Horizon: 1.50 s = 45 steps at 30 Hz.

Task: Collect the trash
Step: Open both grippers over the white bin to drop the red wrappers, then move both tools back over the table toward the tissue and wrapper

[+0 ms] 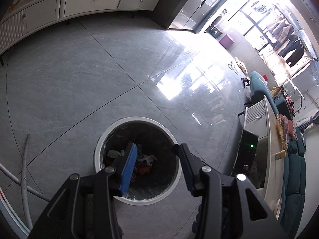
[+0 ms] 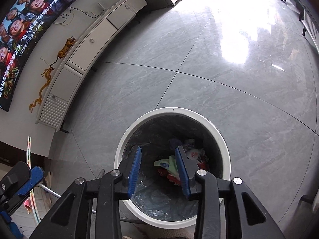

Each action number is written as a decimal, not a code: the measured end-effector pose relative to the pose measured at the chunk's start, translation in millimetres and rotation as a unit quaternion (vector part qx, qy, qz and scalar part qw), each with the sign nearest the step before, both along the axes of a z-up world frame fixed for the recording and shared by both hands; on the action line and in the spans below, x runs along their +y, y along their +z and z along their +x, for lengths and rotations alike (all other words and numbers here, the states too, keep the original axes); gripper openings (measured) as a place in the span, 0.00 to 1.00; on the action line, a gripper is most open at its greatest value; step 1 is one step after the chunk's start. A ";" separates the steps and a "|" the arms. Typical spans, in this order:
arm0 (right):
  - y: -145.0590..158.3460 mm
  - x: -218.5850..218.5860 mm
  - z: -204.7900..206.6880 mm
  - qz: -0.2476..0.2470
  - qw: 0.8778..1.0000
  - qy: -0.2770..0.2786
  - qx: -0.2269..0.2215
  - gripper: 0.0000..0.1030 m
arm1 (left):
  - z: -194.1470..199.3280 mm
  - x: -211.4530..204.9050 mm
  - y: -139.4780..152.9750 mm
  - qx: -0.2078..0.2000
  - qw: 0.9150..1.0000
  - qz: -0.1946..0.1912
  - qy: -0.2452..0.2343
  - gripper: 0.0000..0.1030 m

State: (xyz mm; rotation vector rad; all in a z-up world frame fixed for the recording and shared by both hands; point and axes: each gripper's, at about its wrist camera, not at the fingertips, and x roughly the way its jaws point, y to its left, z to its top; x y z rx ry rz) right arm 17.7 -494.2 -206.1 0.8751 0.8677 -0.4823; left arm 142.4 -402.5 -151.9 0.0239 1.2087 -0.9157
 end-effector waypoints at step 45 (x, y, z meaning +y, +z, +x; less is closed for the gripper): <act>198.4 146.1 10.5 -0.153 0.970 0.120 -0.149 0.34 | -25.6 253.9 194.1 -0.157 0.962 -0.141 0.171 0.41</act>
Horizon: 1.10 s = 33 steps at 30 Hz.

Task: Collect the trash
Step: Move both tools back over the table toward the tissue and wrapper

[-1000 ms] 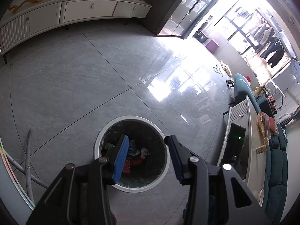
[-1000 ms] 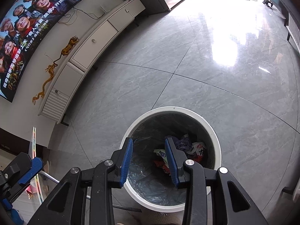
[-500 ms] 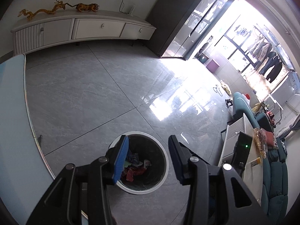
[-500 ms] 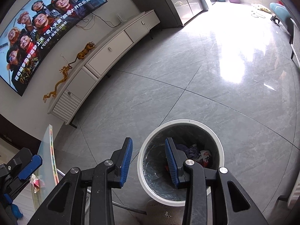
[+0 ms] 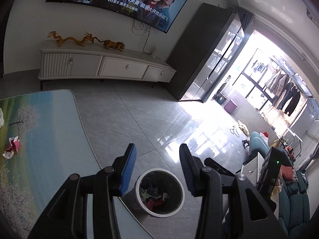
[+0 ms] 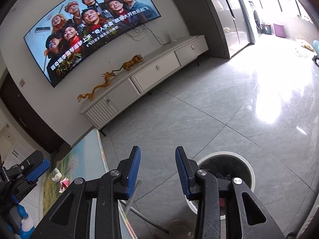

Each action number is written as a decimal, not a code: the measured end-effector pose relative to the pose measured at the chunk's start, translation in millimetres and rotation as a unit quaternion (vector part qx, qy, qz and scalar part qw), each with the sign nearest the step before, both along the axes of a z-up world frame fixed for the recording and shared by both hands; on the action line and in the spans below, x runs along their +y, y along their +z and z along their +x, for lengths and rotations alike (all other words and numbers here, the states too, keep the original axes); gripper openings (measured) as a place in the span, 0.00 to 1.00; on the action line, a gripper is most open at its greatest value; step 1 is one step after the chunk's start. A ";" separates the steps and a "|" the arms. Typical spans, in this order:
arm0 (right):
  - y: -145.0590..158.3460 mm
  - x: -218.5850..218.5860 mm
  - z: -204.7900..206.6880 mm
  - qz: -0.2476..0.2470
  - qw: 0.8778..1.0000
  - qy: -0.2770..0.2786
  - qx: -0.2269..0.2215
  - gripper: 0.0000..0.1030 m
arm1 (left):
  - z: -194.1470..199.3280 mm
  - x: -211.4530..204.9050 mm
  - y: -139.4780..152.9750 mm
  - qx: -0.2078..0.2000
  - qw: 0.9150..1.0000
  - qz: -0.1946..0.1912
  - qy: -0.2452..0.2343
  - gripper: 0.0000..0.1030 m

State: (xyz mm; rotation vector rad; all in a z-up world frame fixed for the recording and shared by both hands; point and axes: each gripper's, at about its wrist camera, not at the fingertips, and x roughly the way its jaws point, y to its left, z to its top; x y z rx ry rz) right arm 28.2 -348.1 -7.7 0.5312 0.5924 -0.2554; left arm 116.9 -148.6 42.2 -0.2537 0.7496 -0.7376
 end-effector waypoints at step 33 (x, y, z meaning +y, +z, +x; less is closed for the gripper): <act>161.5 216.3 42.6 -0.080 0.945 0.272 -0.162 0.44 | -20.2 271.9 136.2 -0.134 0.942 0.025 0.307 0.50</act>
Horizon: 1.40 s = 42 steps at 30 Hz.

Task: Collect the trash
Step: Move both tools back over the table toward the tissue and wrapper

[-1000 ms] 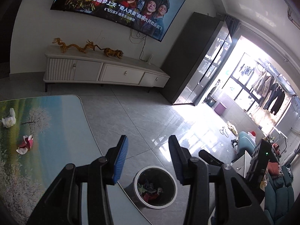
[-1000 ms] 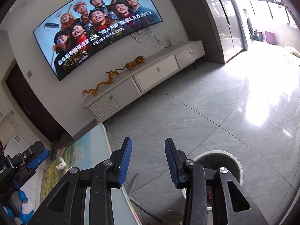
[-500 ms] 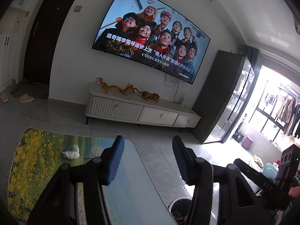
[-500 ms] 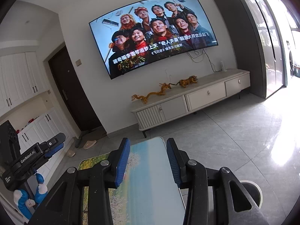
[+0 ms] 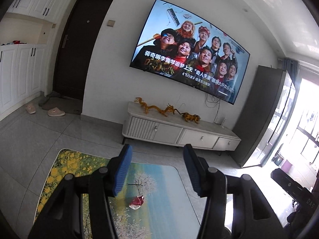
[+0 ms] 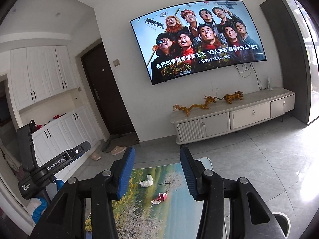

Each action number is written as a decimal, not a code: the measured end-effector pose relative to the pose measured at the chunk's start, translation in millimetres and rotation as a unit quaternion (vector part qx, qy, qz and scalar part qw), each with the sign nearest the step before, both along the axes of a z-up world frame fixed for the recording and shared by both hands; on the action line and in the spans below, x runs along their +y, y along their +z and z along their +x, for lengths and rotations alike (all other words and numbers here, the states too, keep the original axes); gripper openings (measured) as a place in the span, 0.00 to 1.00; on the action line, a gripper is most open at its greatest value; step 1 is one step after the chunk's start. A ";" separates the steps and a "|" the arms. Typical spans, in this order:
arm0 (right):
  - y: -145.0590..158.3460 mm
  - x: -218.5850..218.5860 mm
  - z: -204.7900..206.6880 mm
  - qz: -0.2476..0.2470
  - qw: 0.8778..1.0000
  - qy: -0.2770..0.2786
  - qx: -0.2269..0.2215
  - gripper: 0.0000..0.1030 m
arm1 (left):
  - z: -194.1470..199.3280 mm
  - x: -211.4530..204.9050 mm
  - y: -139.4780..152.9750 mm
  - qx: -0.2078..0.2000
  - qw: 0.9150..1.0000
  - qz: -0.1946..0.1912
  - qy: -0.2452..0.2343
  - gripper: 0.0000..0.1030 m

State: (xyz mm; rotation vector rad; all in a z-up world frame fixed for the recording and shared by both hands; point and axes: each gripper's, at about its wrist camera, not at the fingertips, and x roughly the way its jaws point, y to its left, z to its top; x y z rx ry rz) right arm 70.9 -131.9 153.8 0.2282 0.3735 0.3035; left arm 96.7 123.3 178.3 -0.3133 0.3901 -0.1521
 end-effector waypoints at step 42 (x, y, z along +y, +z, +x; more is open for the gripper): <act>-102.9 89.7 125.0 -0.040 0.989 0.014 0.143 0.45 | 122.6 50.4 -110.9 0.119 0.989 -0.025 0.079 0.50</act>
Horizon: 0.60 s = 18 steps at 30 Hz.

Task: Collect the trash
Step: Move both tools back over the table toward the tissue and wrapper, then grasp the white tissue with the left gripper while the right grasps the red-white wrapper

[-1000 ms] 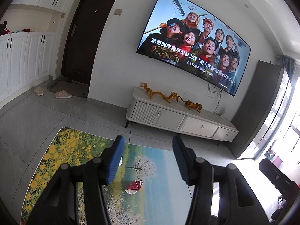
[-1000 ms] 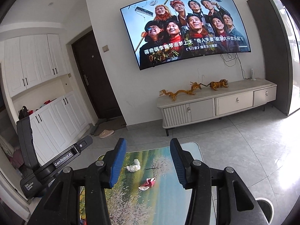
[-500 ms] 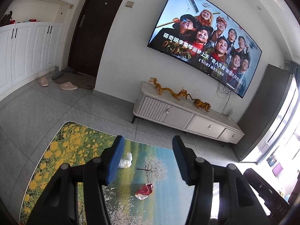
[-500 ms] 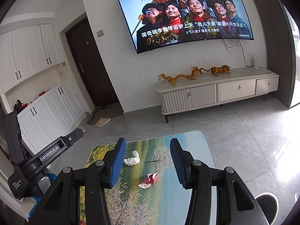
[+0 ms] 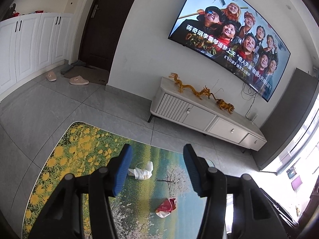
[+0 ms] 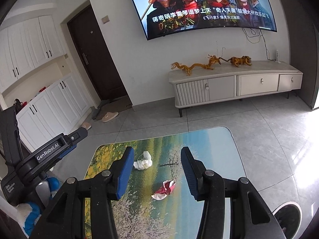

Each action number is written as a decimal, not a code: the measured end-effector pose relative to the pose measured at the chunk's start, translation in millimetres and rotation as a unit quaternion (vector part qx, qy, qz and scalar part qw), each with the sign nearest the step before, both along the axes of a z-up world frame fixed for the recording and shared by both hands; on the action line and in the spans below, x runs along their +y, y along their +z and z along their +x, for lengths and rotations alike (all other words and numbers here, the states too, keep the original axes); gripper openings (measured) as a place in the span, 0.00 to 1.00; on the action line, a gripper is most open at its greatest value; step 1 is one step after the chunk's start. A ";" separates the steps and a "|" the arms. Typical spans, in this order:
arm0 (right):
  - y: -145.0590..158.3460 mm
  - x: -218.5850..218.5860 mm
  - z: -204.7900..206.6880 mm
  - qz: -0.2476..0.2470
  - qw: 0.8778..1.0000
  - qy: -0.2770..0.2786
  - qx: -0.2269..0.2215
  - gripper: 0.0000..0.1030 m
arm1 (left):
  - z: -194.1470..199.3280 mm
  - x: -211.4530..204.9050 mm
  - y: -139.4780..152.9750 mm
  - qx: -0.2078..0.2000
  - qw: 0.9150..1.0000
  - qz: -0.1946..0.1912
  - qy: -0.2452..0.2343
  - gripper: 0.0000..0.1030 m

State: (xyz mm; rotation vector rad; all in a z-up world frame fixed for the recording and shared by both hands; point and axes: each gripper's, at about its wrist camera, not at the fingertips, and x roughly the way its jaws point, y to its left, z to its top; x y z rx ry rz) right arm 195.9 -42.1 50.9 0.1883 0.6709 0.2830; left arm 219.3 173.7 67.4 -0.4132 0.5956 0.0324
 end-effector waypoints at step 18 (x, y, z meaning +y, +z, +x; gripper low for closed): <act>-129.9 27.6 68.5 -0.005 0.990 0.034 0.140 0.45 | 92.2 28.3 -99.4 0.083 0.997 -0.004 -0.008 0.50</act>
